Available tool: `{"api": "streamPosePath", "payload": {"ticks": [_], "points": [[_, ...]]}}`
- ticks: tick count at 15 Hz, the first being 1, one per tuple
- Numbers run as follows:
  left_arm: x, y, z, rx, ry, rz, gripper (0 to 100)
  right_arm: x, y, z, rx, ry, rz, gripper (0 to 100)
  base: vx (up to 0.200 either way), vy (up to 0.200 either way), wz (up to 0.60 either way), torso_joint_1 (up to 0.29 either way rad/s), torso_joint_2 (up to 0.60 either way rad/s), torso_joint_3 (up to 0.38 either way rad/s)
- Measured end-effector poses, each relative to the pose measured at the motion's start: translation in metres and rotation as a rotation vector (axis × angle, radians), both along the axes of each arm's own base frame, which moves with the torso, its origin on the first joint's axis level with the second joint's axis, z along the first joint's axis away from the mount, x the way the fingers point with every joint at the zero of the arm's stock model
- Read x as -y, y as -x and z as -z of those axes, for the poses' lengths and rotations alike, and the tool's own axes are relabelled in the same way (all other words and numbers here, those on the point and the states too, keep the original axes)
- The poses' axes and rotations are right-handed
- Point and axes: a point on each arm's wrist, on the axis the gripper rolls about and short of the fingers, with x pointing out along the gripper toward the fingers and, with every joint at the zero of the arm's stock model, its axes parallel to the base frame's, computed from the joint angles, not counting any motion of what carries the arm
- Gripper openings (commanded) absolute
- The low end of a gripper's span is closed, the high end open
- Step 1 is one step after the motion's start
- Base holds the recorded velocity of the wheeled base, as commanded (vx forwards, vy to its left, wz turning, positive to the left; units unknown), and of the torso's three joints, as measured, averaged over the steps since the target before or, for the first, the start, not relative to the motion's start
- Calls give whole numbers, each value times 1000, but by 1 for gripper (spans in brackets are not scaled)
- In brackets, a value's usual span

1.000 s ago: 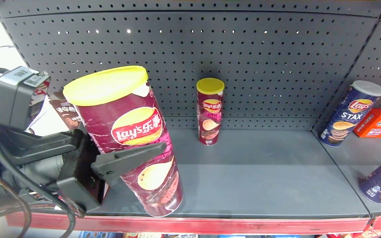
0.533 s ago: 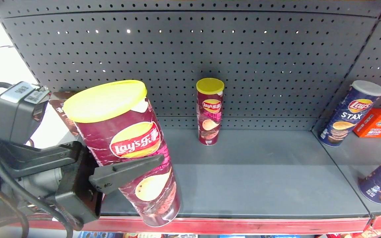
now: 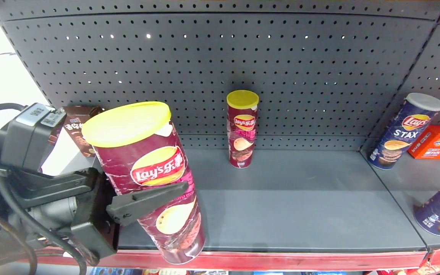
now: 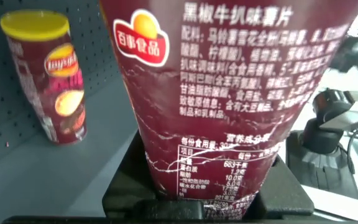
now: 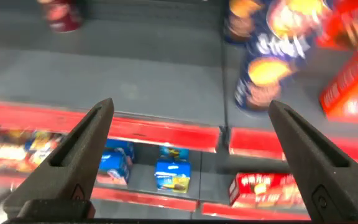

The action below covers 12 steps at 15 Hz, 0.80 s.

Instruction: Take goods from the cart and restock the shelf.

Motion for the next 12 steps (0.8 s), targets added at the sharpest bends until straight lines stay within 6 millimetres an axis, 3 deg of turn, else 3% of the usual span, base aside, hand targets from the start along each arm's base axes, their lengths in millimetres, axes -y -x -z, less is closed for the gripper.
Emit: {"api": "streamPosePath", "payload": {"ticks": [2, 6, 9, 12], "points": [[-1, 0, 3, -10, -5, -1, 0, -2, -4, -5, -37, 34, -126, 100, 0, 0, 0, 0, 0, 0], [0, -1, 2, -7, -3, -4, 0, -5, -24, -48, -64, 57, -255, 100, 0, 0, 0, 0, 0, 0], [-2, -3, 1, -9, -2, -13, 0, -13, -64, -80, -90, 75, -370, 100, 0, 0, 0, 0, 0, 0], [-2, -6, 0, -6, -1, -18, 0, -28, -103, -99, -144, 91, -462, 100, 0, 0, 0, 0, 0, 0]]}}
